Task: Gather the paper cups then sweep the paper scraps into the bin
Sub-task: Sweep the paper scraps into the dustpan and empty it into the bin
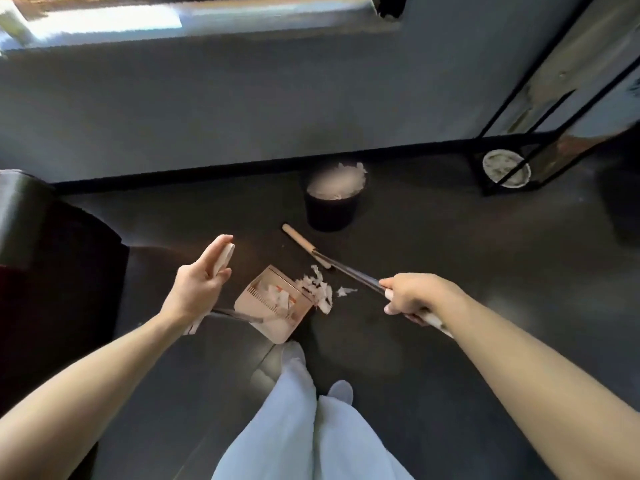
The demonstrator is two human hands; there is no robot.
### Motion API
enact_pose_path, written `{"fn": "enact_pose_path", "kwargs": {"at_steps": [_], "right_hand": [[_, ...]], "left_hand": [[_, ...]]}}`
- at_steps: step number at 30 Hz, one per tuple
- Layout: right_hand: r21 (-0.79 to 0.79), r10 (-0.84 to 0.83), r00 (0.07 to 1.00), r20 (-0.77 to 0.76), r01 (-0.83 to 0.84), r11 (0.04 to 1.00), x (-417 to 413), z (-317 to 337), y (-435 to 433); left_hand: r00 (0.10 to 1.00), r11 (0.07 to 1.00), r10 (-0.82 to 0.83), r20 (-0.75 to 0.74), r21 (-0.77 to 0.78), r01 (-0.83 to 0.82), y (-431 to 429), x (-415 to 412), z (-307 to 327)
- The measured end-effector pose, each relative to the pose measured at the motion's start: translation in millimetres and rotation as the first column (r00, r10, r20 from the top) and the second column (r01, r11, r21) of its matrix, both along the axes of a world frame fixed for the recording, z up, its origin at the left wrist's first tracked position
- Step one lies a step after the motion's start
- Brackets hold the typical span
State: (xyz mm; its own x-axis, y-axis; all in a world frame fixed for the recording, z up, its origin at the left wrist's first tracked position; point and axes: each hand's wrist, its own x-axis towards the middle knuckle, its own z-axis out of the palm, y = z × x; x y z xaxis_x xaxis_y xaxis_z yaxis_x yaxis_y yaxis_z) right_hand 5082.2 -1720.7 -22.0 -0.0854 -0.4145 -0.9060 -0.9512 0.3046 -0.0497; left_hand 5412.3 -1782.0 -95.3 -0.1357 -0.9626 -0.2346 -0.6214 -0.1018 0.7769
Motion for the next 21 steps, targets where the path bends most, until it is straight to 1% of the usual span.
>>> {"fn": "enact_pose_path", "kwargs": {"at_steps": [1,3,8,11,13,15,17,18,19,20,21], "right_hand": [[-0.014,0.027,0.999,-0.026,-0.027,1.0,1,3,7],[-0.031,0.024,0.997,-0.077,-0.026,0.999,2,6,19],[-0.059,-0.108,0.987,-0.123,0.101,0.993,9,-9,44],[-0.073,-0.168,0.967,-0.192,0.157,0.985,23,-32,60],[-0.056,-0.209,0.955,-0.209,0.202,0.978,41,-46,71],[-0.055,-0.307,0.931,-0.197,0.302,0.952,64,-60,81],[-0.039,-0.438,0.889,-0.133,0.437,0.899,89,-72,90],[-0.015,-0.516,0.852,-0.084,0.517,0.856,102,-78,95],[0.013,-0.609,0.792,-0.034,0.61,0.792,116,-84,99],[0.039,-0.701,0.713,0.009,0.701,0.712,129,-88,103],[0.051,-0.757,0.652,0.042,0.756,0.653,141,-91,108]], "left_hand": [[1.0,1.0,-0.01,-0.004,0.0,0.01,1,2,0],[1.0,1.0,-0.027,0.002,-0.007,0.027,3,7,0],[0.993,0.994,-0.109,0.043,-0.016,0.11,10,31,4],[0.988,0.989,-0.149,0.041,0.002,0.149,11,48,5],[0.982,0.983,-0.184,0.048,0.022,0.183,11,59,3],[0.976,0.977,-0.213,0.046,0.036,0.212,12,70,-2],[0.975,0.975,-0.221,0.026,0.04,0.22,11,78,-9],[0.975,0.975,-0.22,0.018,0.041,0.219,9,80,-11],[0.976,0.975,-0.218,0.01,0.04,0.217,4,82,-13],[0.976,0.975,-0.217,0.001,0.038,0.217,-1,84,-14],[0.976,0.976,-0.216,-0.012,0.035,0.216,-6,85,-14]]}}
